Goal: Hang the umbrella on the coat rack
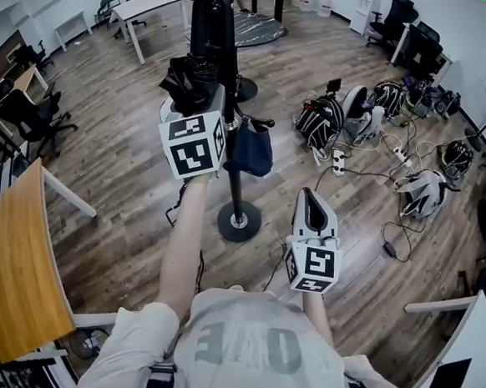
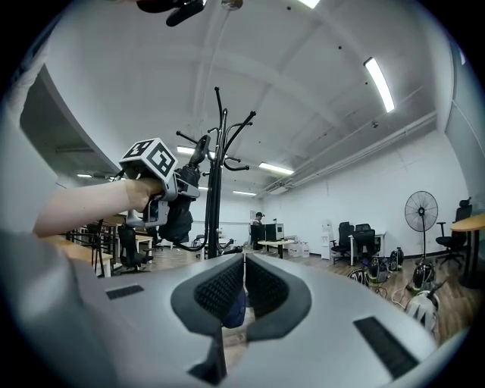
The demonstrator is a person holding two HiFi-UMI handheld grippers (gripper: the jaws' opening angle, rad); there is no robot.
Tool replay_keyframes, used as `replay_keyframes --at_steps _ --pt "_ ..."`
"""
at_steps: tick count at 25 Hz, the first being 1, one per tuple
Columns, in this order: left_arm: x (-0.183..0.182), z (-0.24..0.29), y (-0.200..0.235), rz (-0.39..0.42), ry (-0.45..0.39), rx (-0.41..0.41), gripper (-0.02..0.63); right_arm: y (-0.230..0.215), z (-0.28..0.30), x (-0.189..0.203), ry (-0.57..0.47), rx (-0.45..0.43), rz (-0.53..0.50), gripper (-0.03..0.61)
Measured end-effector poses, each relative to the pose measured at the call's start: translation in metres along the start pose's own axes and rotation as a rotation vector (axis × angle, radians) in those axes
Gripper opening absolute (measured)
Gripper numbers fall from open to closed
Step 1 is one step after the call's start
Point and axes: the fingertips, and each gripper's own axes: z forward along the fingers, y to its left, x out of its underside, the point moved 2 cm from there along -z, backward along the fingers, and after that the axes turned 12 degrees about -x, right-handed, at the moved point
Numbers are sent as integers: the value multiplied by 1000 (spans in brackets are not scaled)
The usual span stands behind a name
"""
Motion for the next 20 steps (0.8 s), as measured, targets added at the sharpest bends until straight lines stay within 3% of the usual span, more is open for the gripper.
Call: replay_keyframes --at_steps 5,9,20 --pt "4 7 9 59 -10 -172 293 -1 -5 4 9 8 8 31" --pt "21 16 7 18 60 -128 293 -7 -9 3 7 24 16 31" --pt "35 46 4 -10 115 -100 293 -10 -8 13 38 30 20 31"
